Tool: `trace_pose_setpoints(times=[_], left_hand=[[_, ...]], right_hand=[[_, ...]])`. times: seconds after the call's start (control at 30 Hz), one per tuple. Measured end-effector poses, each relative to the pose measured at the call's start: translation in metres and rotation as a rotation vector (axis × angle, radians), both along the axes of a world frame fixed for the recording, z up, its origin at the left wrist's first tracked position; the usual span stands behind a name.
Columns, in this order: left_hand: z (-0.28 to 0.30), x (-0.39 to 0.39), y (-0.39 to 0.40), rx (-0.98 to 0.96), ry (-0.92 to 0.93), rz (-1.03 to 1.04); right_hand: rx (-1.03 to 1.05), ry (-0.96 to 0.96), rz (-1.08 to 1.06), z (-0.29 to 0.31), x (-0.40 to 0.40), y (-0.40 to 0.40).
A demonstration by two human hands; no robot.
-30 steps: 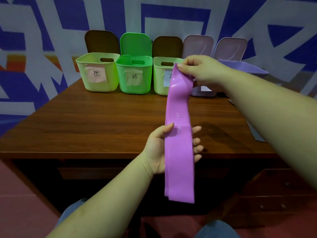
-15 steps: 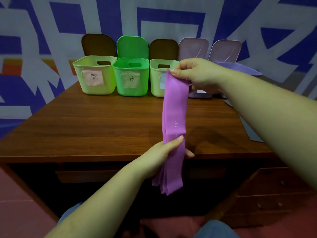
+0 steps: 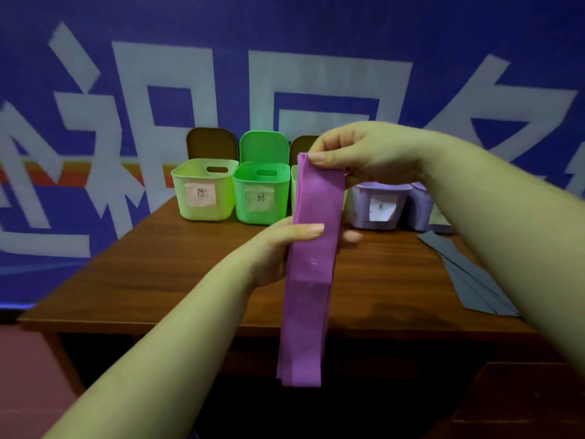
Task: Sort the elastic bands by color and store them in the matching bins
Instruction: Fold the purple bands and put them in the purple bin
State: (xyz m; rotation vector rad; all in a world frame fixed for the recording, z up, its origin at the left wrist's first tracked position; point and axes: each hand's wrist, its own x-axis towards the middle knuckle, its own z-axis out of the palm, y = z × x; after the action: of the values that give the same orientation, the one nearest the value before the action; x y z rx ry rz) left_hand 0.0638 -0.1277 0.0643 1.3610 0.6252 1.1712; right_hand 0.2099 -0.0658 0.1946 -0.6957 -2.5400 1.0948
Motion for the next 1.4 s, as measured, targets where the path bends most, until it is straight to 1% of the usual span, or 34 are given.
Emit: trace_pose_setpoints(times=[0.07, 0.1, 0.2, 0.27, 0.37, 0.47, 0.53, 0.67, 0.77, 0.83, 0.93, 1.03, 1.1, 1.17, 1.23, 1.37, 1.4], left_hand=[[0.003, 0.007, 0.003, -0.047, -0.054, -0.047], [0.003, 0.008, 0.004, -0.075, -0.066, -0.041], [0.0, 0.008, 0.006, -0.151, -0.086, -0.045], [-0.002, 0.011, 0.004, -0.162, -0.085, -0.08], [-0.004, 0.013, 0.007, -0.175, -0.142, -0.089], [-0.002, 0.016, 0.01, -0.168, -0.196, -0.093], [-0.001, 0.017, 0.011, -0.19, -0.154, -0.062], [-0.004, 0.017, 0.017, -0.273, -0.161, -0.02], [-0.005, 0.017, 0.017, -0.333, -0.108, 0.029], [-0.01, 0.018, 0.017, -0.351, -0.124, 0.048], [-0.02, 0.014, 0.018, -0.348, -0.13, 0.067], [-0.031, 0.012, 0.016, -0.369, 0.015, 0.088], [-0.037, 0.016, 0.014, -0.408, 0.047, 0.112], [-0.042, 0.02, 0.011, -0.461, 0.018, 0.13], [-0.049, 0.023, 0.011, -0.475, 0.034, 0.138], [-0.065, 0.025, 0.013, -0.402, 0.084, 0.311], [-0.068, 0.024, 0.012, -0.385, 0.114, 0.324]], right_hand=[[0.071, 0.079, -0.06, 0.001, -0.002, -0.001], [0.064, 0.098, -0.068, 0.001, -0.002, -0.001], [-0.075, 0.102, -0.035, -0.003, -0.001, -0.005], [-0.033, 0.132, -0.073, -0.004, -0.001, -0.003], [-0.022, 0.142, -0.092, -0.002, -0.003, 0.001], [0.06, 0.192, -0.21, -0.003, -0.004, 0.011], [0.059, 0.159, -0.207, -0.001, -0.003, 0.015], [0.128, 0.128, -0.253, 0.003, -0.002, 0.022], [0.157, 0.066, -0.241, 0.006, -0.006, 0.024], [0.173, 0.061, -0.239, 0.007, -0.007, 0.025], [0.173, 0.145, -0.285, 0.005, -0.008, 0.03], [0.197, 0.323, -0.45, -0.005, -0.008, 0.044], [0.213, 0.409, -0.554, -0.011, -0.007, 0.054], [0.224, 0.382, -0.58, -0.018, -0.006, 0.057], [0.241, 0.337, -0.57, -0.025, -0.005, 0.059], [0.25, 0.259, -0.552, -0.035, -0.005, 0.06], [0.248, 0.247, -0.548, -0.037, -0.004, 0.061]])
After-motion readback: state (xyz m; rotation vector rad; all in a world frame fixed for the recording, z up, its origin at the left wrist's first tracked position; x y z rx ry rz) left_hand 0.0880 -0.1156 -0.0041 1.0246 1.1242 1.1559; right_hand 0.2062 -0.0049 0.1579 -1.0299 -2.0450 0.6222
